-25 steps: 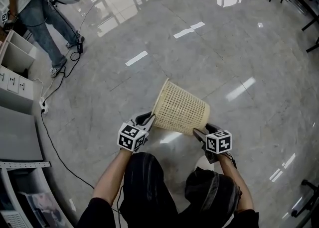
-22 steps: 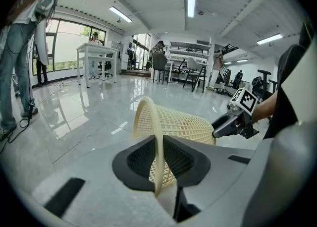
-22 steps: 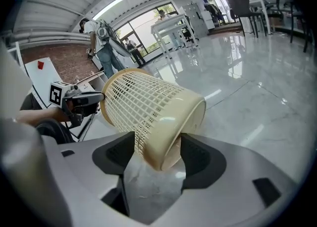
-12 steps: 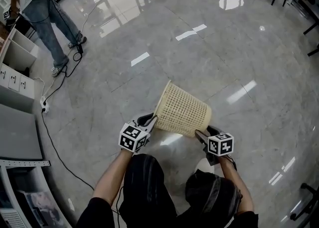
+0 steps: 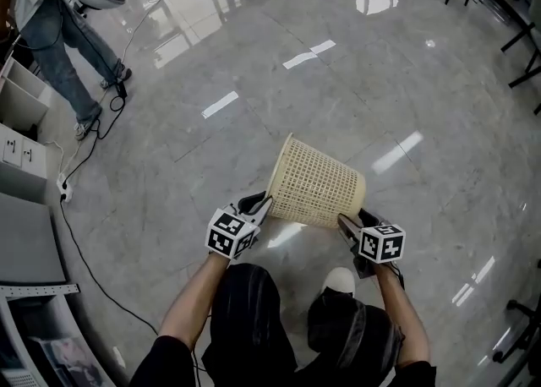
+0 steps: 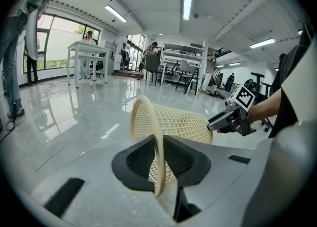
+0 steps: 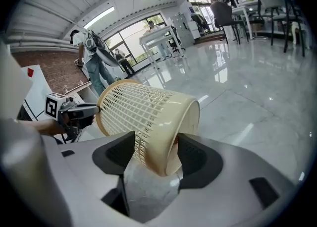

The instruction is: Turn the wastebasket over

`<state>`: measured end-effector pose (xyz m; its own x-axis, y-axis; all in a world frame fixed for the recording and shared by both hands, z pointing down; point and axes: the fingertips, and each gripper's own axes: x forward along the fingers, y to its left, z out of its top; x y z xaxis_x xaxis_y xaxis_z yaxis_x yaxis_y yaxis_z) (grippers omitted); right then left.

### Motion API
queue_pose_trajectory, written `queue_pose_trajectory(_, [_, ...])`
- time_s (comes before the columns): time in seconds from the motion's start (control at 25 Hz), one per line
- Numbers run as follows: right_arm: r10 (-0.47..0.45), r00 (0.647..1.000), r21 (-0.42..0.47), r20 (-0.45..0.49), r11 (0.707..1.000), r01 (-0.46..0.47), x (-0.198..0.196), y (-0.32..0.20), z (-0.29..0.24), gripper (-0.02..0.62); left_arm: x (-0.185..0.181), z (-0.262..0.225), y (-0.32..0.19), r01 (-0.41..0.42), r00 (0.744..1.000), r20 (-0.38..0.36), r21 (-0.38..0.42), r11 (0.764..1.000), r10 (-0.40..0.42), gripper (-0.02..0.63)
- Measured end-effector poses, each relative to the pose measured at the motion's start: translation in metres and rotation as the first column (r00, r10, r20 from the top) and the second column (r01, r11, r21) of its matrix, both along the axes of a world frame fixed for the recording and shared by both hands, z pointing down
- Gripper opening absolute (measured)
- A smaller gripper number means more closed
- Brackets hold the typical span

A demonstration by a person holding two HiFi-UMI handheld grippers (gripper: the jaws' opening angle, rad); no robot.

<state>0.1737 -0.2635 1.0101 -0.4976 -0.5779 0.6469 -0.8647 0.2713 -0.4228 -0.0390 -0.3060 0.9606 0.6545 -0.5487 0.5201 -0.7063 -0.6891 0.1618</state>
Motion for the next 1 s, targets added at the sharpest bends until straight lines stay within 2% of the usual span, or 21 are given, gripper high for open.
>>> queue_pose_trajectory(0.32, [0.108, 0.985, 0.115, -0.131, 0.989, -0.093, 0.076, -0.012, -0.048, 0.273, 0.073, 0.011, 0.000, -0.117, 0.991, -0.074, -0.029, 0.993, 0.115, 0.069])
queue_pose_trajectory(0.6, [0.183, 0.958, 0.185, -0.219, 0.972, -0.144, 0.123, -0.005, -0.082, 0.273, 0.125, 0.016, 0.000, -0.167, 0.973, -0.166, -0.049, 0.985, 0.157, 0.072])
queue_pose_trajectory(0.76, [0.201, 0.943, 0.228, -0.267, 0.963, -0.141, 0.136, 0.001, -0.102, 0.273, 0.145, 0.023, 0.004, -0.185, 0.961, -0.224, -0.078, 0.980, 0.163, 0.075])
queue_pose_trajectory(0.88, [0.205, 0.946, 0.265, -0.250, 0.954, -0.137, 0.134, 0.000, -0.124, 0.273, 0.153, 0.036, 0.010, -0.172, 0.954, -0.271, -0.134, 0.976, 0.130, 0.078])
queue_pose_trajectory(0.92, [0.197, 0.949, 0.278, -0.248, 0.952, -0.125, 0.130, -0.001, -0.131, 0.273, 0.154, 0.043, 0.015, -0.172, 0.952, -0.279, -0.160, 0.972, 0.123, 0.079])
queue_pose_trajectory(1.0, [0.150, 0.941, 0.296, -0.303, 0.954, -0.057, 0.117, -0.005, -0.142, 0.273, 0.154, 0.059, 0.024, -0.170, 0.952, -0.287, -0.208, 0.963, 0.106, 0.082])
